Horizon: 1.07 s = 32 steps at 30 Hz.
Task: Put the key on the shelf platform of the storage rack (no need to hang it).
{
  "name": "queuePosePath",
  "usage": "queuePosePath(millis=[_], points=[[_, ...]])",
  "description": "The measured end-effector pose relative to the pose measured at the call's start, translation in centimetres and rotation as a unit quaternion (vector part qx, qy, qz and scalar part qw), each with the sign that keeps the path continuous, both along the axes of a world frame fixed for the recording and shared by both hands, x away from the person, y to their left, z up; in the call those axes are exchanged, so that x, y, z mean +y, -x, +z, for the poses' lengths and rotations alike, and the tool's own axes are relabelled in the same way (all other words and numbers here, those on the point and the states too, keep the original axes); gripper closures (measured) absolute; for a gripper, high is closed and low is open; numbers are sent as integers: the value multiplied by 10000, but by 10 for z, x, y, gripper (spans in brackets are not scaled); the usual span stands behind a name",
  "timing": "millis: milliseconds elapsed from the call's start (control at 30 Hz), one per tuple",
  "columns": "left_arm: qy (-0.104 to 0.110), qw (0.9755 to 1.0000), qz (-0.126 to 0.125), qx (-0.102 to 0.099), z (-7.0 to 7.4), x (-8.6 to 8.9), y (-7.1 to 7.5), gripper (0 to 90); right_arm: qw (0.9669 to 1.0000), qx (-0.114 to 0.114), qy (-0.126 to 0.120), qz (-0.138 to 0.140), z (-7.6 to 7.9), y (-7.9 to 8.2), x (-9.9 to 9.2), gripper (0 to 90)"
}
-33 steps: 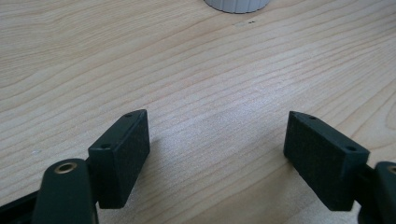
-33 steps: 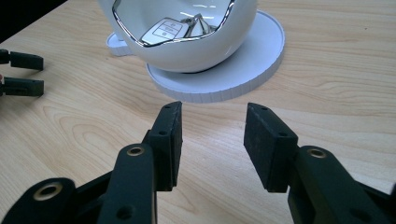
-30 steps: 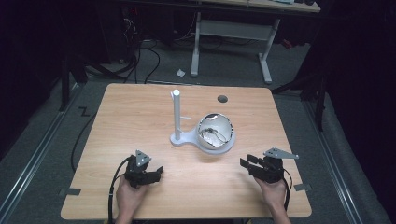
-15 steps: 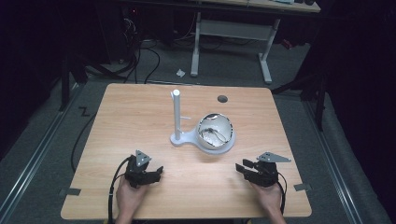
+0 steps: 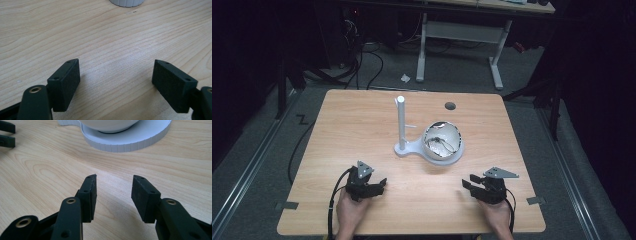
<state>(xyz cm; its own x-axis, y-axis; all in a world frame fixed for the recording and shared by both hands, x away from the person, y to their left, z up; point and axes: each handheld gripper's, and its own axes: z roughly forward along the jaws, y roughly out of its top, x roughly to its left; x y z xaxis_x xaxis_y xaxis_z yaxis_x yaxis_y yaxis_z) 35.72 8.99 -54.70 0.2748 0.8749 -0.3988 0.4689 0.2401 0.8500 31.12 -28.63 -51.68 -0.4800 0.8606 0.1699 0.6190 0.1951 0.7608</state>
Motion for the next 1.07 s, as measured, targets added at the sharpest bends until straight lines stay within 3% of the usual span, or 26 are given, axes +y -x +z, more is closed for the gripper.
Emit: queuePosePath(millis=[500, 733, 900, 1067], points=[[2, 10000, 3, 1, 0, 0, 0, 231, 9994, -5, 345, 46, -13, 2, 10, 526], [-1, 10000, 3, 1, 0, 0, 0, 231, 9978, -93, 649, 114, -13, 4, 17, 496], [-9, 10000, -4, -3, 0, 0, 0, 231, 9945, -225, 997, 228, -14, 6, 23, 453], [-8, 10000, -3, -3, 0, 0, 0, 231, 9946, -213, 984, 240, -14, 5, 23, 445]])
